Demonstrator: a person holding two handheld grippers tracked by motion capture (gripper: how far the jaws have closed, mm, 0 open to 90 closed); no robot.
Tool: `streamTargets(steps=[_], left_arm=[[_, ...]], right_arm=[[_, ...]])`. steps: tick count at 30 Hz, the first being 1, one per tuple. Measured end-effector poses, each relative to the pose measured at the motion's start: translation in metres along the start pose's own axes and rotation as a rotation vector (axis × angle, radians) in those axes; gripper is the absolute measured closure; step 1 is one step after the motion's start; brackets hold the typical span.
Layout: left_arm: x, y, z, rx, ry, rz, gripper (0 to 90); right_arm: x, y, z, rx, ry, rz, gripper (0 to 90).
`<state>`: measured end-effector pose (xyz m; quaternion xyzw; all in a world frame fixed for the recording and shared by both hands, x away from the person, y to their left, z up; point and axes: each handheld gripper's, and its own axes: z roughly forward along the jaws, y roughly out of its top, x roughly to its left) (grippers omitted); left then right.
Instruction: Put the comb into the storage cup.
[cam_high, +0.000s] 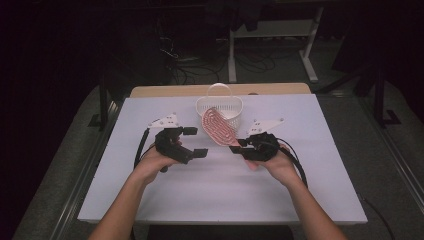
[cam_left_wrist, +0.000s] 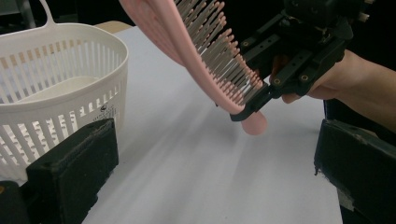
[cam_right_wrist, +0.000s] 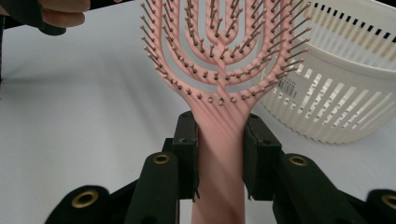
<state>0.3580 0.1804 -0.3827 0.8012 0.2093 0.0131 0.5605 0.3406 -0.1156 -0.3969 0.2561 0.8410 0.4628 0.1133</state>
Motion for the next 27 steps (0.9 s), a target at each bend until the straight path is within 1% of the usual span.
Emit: streamTargets(steps=[8,10,16,21,25,26,27], left_arm=[[-0.005,0.004,0.003,0.000,0.004,-0.011,0.0],[-0.006,0.004,0.005,0.000,0.016,-0.021,0.0],[-0.006,0.005,0.006,-0.004,0.028,-0.033,0.0],[-0.007,0.006,0.006,0.001,0.049,-0.030,0.0],[-0.008,0.007,0.007,0.000,0.069,-0.040,0.0],[-0.008,0.008,0.007,0.000,0.078,-0.045,0.4],[-0.008,0.008,0.007,0.000,0.078,-0.045,0.5]], right_arm=[[0.007,0.001,0.007,0.000,0.017,-0.014,68.6],[0.010,0.002,0.010,-0.002,0.023,-0.021,68.6],[0.014,0.003,0.013,-0.004,0.032,-0.027,68.6],[0.018,0.003,0.016,-0.012,0.039,-0.038,68.6],[0.021,0.004,0.018,-0.019,0.041,-0.041,68.6],[0.022,0.004,0.020,-0.020,0.040,-0.048,68.5],[0.022,0.004,0.020,-0.020,0.040,-0.048,68.5]])
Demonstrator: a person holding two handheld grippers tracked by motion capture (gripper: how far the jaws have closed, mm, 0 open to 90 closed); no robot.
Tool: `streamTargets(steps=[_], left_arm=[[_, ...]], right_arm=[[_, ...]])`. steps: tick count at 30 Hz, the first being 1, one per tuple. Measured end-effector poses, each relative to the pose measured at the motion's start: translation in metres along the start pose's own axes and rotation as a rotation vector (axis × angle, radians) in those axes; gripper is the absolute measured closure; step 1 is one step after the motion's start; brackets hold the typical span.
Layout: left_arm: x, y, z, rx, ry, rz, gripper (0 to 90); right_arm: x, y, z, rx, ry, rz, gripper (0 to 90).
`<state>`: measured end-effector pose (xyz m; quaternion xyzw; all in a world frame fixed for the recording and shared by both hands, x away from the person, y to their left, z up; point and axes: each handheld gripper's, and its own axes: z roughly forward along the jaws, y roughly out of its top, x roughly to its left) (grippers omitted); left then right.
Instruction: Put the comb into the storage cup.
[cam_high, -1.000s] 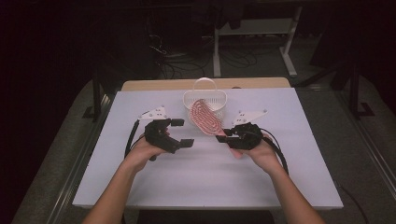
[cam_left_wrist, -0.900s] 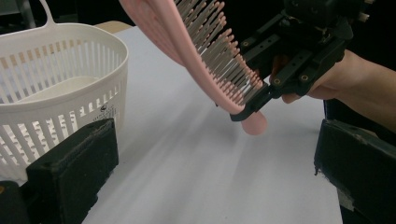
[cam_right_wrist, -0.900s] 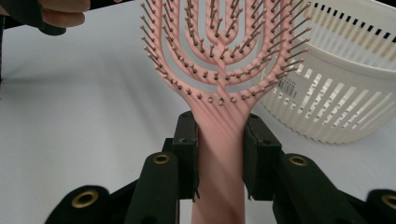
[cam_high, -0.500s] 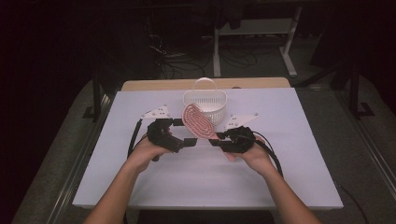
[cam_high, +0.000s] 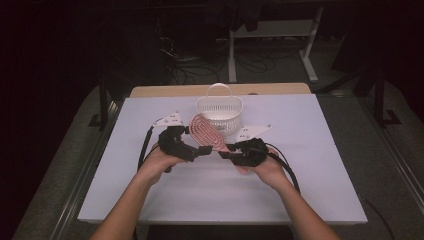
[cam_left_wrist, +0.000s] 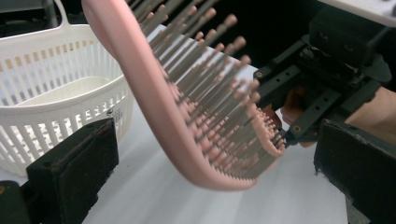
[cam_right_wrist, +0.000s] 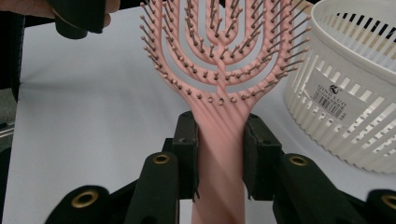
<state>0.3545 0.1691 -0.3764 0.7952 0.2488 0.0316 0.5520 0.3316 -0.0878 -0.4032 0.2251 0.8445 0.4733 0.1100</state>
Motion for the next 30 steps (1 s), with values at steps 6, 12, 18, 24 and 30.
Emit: streamTargets(steps=[6,12,18,24,30], left_arm=[[0.0007,0.0004,-0.0019,-0.003,0.037,-0.009,9.0],[0.0019,0.0010,-0.0038,-0.019,0.046,-0.032,15.5],[0.0035,0.0015,-0.0064,-0.034,0.053,-0.064,21.7],[0.0046,0.0021,-0.0081,-0.043,0.052,-0.086,28.3],[0.0047,0.0026,-0.0089,-0.048,0.050,-0.095,36.7]], right_arm=[[0.0007,-0.0004,0.0016,0.008,-0.015,-0.005,68.5],[0.0013,-0.0003,0.0017,0.002,-0.029,-0.007,68.6],[0.0042,-0.0003,0.0031,0.002,-0.035,-0.016,68.6],[0.0063,-0.0008,0.0060,0.009,-0.042,-0.029,68.6],[0.0076,-0.0014,0.0071,0.014,-0.049,-0.033,68.6]])
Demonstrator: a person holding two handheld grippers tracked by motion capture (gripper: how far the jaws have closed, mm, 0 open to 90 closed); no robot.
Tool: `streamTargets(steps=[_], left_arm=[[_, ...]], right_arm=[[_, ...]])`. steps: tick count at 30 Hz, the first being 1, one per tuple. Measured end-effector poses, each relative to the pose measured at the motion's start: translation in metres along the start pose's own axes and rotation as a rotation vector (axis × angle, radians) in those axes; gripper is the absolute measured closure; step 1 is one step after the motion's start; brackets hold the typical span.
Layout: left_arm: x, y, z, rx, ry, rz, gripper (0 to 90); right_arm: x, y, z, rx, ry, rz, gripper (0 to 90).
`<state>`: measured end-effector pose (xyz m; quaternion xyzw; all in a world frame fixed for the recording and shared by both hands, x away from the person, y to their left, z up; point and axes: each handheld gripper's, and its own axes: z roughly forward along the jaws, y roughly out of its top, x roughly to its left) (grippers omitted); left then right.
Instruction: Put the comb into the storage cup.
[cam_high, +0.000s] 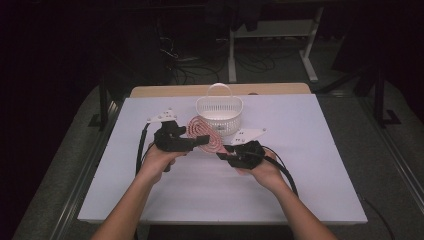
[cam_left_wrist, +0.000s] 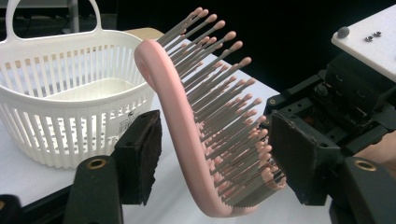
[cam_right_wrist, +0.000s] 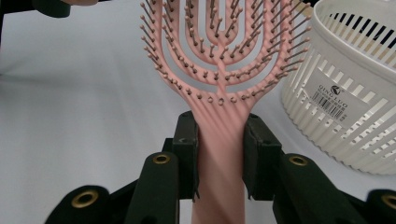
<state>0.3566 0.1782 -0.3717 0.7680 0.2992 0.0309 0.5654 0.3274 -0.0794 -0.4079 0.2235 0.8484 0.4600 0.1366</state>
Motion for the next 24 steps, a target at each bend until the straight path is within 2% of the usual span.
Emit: streamTargets(steps=[12,24], left_arm=[[0.0010,0.0003,-0.0007,-0.001,-0.009,-0.020,48.2],[0.0015,0.0004,-0.0010,-0.002,-0.003,-0.048,53.1]], right_arm=[[0.0021,-0.0004,0.0022,-0.002,-0.011,-0.015,68.6],[0.0039,-0.0010,0.0048,0.004,-0.024,-0.025,68.5]])
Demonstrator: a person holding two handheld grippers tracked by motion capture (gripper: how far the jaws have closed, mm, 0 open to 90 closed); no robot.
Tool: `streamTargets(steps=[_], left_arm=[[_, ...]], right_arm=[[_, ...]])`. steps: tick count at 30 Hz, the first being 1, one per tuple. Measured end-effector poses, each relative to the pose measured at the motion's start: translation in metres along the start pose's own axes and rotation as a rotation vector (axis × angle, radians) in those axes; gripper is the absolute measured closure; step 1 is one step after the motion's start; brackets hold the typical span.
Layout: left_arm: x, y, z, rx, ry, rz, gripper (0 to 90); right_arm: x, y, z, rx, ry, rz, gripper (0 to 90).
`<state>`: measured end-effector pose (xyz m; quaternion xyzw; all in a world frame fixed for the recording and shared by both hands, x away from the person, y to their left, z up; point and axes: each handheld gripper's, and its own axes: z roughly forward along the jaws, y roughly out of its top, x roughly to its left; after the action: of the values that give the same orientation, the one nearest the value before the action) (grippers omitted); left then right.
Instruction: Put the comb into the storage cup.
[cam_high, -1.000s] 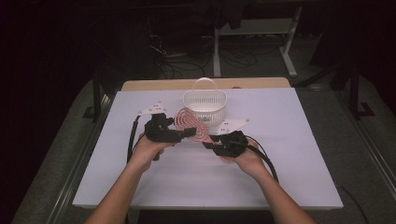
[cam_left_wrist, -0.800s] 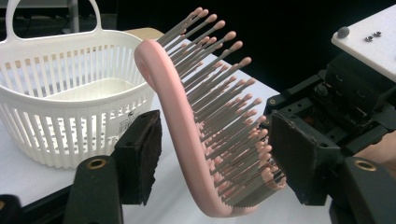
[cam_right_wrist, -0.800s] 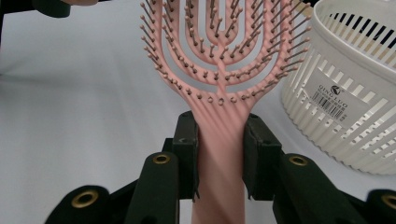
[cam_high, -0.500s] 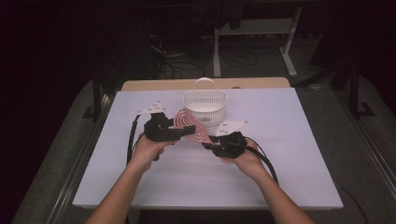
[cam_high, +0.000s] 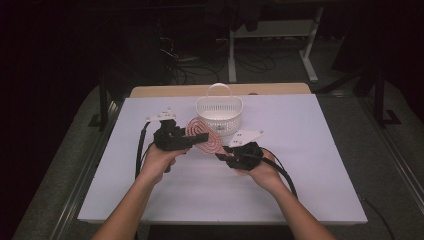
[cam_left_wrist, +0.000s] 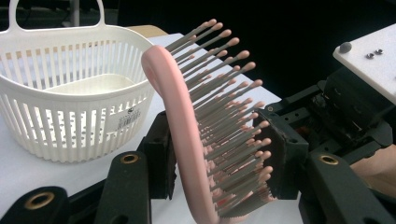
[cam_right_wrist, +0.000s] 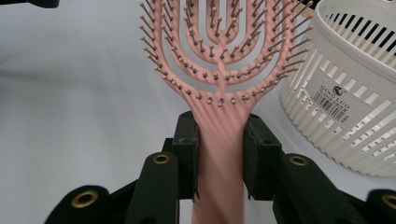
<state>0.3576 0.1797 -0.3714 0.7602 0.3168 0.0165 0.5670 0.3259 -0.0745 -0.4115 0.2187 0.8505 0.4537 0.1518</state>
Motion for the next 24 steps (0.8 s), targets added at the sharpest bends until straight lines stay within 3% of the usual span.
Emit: streamTargets(steps=[24], left_arm=[[-0.0030,0.0012,0.0005,-0.011,-0.023,-0.026,62.6]], right_arm=[[0.0040,-0.0005,0.0061,0.015,-0.037,-0.028,68.4]])
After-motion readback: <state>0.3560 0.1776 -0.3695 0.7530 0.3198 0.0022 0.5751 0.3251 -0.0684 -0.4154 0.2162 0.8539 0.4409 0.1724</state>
